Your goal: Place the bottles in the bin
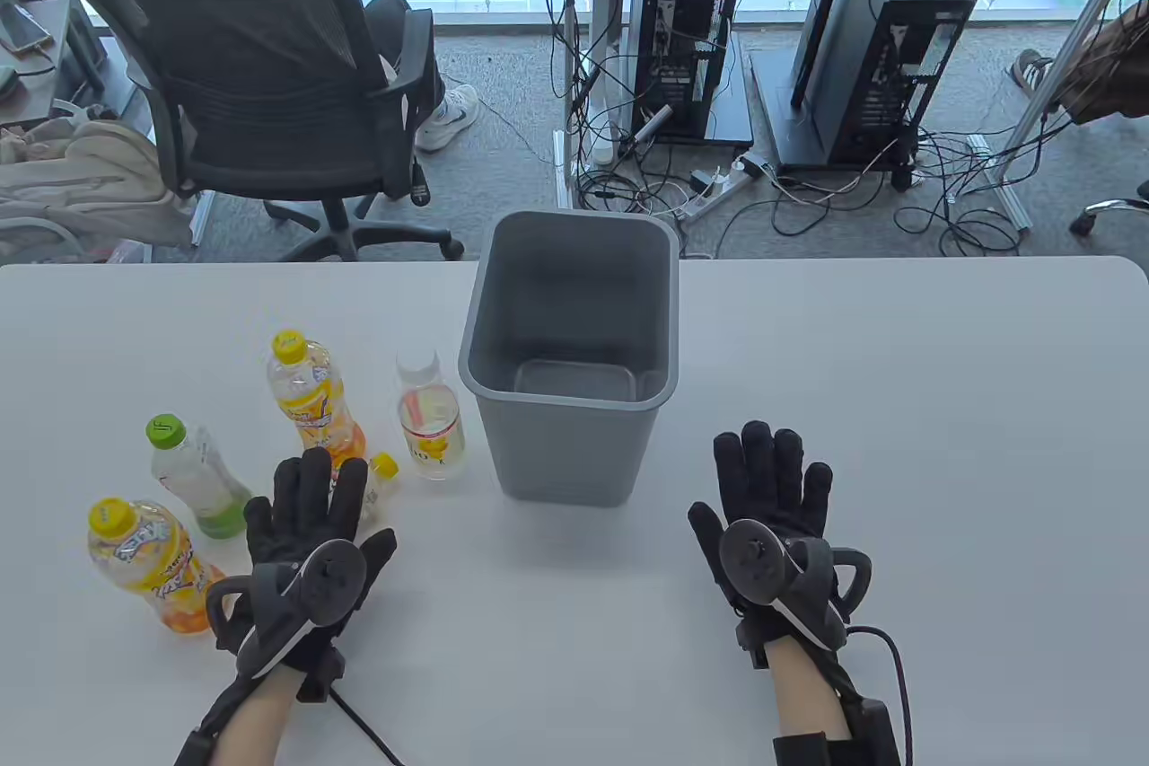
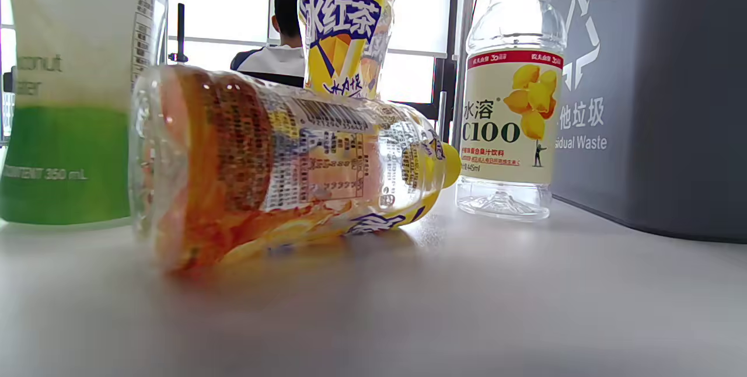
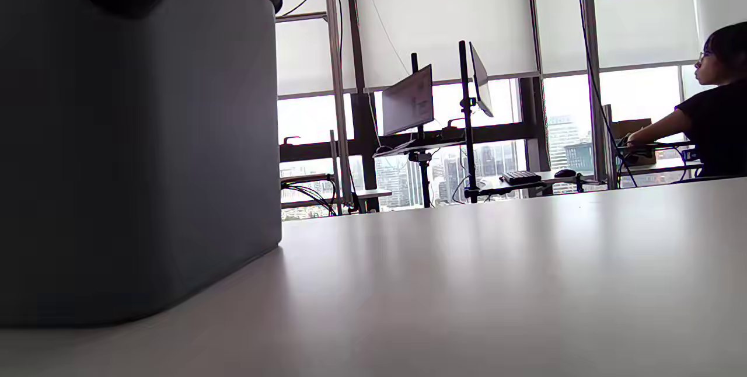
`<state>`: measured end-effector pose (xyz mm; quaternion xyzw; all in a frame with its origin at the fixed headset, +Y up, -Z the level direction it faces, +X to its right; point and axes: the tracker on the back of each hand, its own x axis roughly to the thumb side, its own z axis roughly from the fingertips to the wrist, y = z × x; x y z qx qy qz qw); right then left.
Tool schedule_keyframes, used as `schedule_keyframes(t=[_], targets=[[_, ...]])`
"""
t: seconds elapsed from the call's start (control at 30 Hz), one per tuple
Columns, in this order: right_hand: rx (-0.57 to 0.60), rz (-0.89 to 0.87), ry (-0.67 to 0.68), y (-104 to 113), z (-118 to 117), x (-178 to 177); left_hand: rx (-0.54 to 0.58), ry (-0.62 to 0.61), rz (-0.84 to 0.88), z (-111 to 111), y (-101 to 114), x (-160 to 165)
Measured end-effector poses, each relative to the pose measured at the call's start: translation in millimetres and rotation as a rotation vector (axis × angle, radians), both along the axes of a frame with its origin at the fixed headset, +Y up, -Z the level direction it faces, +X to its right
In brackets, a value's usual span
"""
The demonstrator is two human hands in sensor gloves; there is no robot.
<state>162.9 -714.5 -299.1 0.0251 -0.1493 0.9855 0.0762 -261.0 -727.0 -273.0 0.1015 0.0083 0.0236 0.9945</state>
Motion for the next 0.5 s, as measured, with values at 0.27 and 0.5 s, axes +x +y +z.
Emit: schedule_keyframes(t=[0.27,0.5], targets=[[0.014,-0.004,0.006,-0.1,1.3,-0.3,0.004,-0.002,-0.023,0.3,-0.8,3.0],[0.013,-0.025,-0.012,-0.2,0.9,3.6,0.011,0.0,-0.021,0.2,-1.8,1.9]])
